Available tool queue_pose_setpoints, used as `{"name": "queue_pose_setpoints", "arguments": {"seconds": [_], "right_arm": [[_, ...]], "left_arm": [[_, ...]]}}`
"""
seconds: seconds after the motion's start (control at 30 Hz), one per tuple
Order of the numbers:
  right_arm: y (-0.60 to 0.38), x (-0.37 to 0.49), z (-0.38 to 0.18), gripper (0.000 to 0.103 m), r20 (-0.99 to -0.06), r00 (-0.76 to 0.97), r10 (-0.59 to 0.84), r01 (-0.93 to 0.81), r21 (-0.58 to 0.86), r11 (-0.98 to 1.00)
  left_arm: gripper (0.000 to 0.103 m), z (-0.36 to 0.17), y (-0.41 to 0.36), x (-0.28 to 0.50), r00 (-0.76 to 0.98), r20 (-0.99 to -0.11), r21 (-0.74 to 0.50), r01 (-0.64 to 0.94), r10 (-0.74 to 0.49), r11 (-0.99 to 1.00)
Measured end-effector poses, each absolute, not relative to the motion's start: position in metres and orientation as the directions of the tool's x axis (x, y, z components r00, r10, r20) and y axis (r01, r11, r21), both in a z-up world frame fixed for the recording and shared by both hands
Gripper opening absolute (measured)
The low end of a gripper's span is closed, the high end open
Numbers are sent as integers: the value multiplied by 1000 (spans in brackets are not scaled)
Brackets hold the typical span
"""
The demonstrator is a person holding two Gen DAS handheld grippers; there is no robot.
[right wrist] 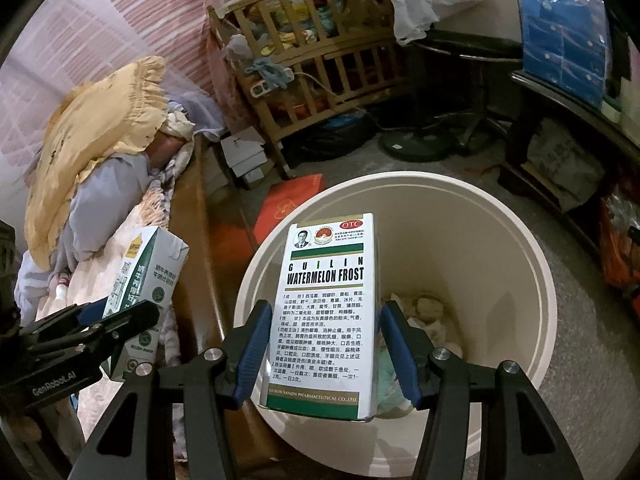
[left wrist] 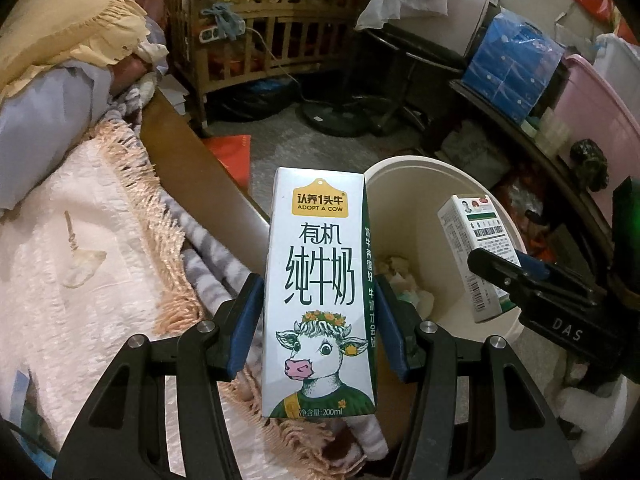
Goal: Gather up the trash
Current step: 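Carry the medicine box and milk carton over the cream bucket, then open both tools to drop the box and carton into the bucket, then move both tools back over the remaining trash on the bed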
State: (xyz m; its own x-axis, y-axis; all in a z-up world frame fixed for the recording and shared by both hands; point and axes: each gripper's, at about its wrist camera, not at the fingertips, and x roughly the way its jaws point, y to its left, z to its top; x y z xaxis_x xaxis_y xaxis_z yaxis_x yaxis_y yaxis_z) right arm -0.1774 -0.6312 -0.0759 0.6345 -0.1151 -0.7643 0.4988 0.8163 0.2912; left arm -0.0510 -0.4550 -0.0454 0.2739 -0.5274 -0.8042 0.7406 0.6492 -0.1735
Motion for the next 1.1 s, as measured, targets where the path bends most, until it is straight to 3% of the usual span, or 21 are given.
{"name": "queue_pose_setpoints", "arguments": {"seconds": [0.57, 0.7, 1.1], "right_arm": [[-659, -192, -95, 55, -784, 601, -154, 599, 314, 737], [-667, -199, -98, 70, -786, 595, -168, 639, 336, 692], [-647, -191, -86, 71, -768, 621, -159, 593, 327, 736]], "left_arm": [[53, -48, -510, -51, 70, -769, -383, 746, -636, 545], [62, -44, -511, -49, 50, -749, -424, 731, -661, 535], [64, -31, -460, -44, 213, -751, -320, 711, -625, 626]]}}
